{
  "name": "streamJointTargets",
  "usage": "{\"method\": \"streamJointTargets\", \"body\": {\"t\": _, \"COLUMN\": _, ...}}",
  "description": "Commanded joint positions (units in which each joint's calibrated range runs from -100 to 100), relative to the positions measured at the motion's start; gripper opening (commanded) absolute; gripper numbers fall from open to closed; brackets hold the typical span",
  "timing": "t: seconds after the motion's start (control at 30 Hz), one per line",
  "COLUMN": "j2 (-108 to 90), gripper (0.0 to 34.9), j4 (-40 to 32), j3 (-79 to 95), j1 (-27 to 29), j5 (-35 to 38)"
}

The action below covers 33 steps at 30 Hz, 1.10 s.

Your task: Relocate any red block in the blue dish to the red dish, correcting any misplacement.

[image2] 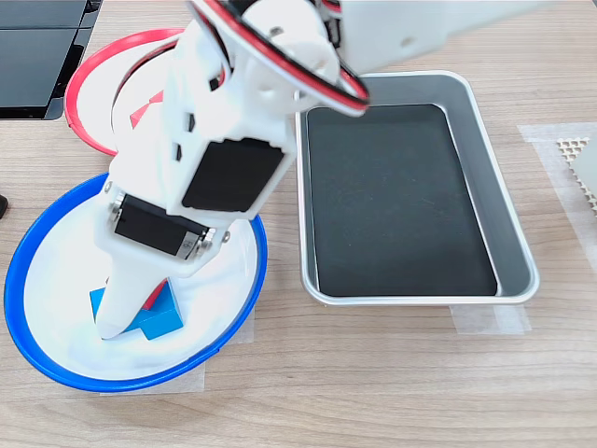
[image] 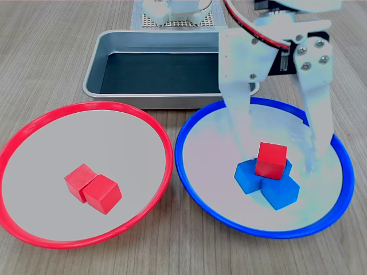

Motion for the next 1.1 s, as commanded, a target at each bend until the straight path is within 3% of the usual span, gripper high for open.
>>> {"method": "streamJointTargets", "body": {"t": 0.0, "j2": -0.54, "gripper": 19.9, "j4": 0.31, "j3": -2.18, "j1": 0.87, "j5": 0.15}}
{"method": "streamJointTargets", "body": {"t": 0.7, "j2": 1.33, "gripper": 10.0, "j4": -0.43, "j3": -3.73, "j1": 1.34, "j5": 0.59}}
{"method": "streamJointTargets", "body": {"t": 0.8, "j2": 1.42, "gripper": 6.5, "j4": -1.09, "j3": -3.45, "j1": 1.25, "j5": 0.59}}
{"method": "streamJointTargets", "body": {"t": 1.07, "j2": 1.08, "gripper": 1.1, "j4": -1.17, "j3": -3.45, "j1": 0.68, "j5": 0.59}}
